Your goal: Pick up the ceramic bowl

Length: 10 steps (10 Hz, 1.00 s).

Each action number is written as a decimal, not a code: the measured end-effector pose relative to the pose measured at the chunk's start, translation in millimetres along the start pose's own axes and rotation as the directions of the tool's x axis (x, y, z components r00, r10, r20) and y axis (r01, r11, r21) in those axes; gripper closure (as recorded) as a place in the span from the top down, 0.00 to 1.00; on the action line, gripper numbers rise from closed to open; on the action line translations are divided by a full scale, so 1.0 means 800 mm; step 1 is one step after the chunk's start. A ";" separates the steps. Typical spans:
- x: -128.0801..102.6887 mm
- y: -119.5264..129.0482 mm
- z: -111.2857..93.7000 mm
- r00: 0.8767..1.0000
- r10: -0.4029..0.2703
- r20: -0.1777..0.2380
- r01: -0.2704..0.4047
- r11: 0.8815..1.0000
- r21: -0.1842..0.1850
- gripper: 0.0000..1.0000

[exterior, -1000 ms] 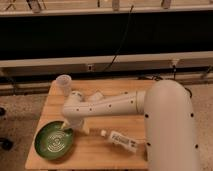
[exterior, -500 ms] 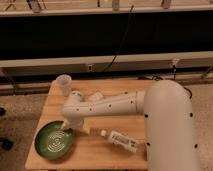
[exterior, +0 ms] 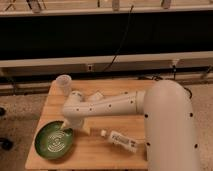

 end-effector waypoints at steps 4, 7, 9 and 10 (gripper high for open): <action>0.002 0.001 -0.004 1.000 0.003 -0.003 -0.003 1.000 0.001 0.30; 0.000 -0.001 -0.011 1.000 0.000 0.000 0.000 1.000 0.002 0.02; 0.000 -0.001 -0.012 1.000 -0.002 -0.001 0.002 1.000 0.001 0.00; 0.000 -0.001 -0.013 1.000 -0.002 -0.001 0.002 1.000 0.000 0.00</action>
